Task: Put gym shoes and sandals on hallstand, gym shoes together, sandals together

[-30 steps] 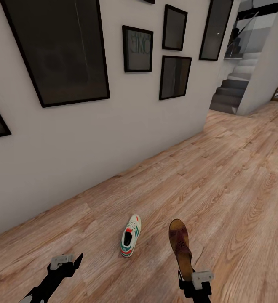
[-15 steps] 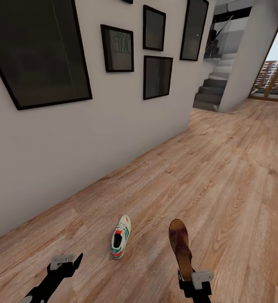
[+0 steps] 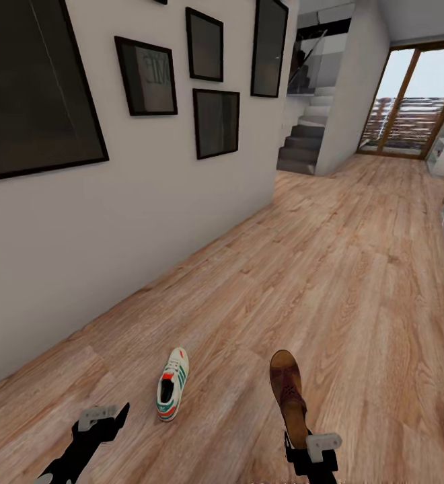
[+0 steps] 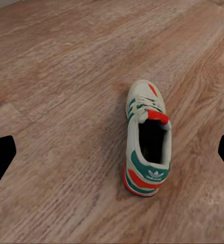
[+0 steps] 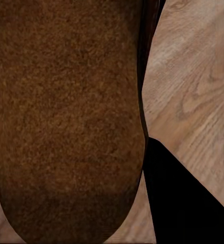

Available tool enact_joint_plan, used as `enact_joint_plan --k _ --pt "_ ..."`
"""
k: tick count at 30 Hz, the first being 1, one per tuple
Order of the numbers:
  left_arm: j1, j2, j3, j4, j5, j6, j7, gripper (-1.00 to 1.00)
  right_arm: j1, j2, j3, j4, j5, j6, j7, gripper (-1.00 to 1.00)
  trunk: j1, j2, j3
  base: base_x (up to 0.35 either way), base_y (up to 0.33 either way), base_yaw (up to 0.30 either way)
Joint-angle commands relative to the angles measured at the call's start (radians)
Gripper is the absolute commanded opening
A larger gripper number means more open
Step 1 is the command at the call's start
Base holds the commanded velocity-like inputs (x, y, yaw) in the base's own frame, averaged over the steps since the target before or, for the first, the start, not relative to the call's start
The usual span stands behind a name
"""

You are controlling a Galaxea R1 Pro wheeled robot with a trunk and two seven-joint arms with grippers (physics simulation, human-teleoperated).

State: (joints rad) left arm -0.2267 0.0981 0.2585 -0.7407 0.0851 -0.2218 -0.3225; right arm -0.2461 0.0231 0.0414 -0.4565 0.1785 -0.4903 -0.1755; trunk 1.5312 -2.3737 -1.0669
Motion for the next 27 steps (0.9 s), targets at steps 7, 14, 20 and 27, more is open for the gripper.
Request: enact_joint_plan --k 7,14,20,27 --pt "-0.001 -0.009 -0.005 0.051 0.005 -0.054 0.290 1.00 -0.001 0.000 0.001 -0.004 0.006 -0.001 -0.009 -1.00 0.000 0.000 -0.001 0.000 0.000 -0.221" --pt "-0.003 -0.013 -0.050 0.075 -0.001 -0.053 0.339 1.00 -0.002 -0.001 -0.002 -0.046 0.007 0.008 -0.009 -1.00 0.000 0.000 -0.001 0.000 0.000 -0.033" --pt "-0.003 -0.012 -0.115 0.079 -0.002 -0.051 0.347 1.00 -0.019 -0.012 -0.014 -0.219 0.007 0.159 -0.008 -1.00 0.000 0.000 -0.001 0.000 0.000 -0.004" --pt "-0.011 -0.012 -0.139 0.109 -0.003 0.002 0.344 1.00 -0.080 -0.013 -0.039 -0.564 0.004 0.535 -0.002 -1.00 0.000 0.000 -0.001 0.000 0.000 0.000"
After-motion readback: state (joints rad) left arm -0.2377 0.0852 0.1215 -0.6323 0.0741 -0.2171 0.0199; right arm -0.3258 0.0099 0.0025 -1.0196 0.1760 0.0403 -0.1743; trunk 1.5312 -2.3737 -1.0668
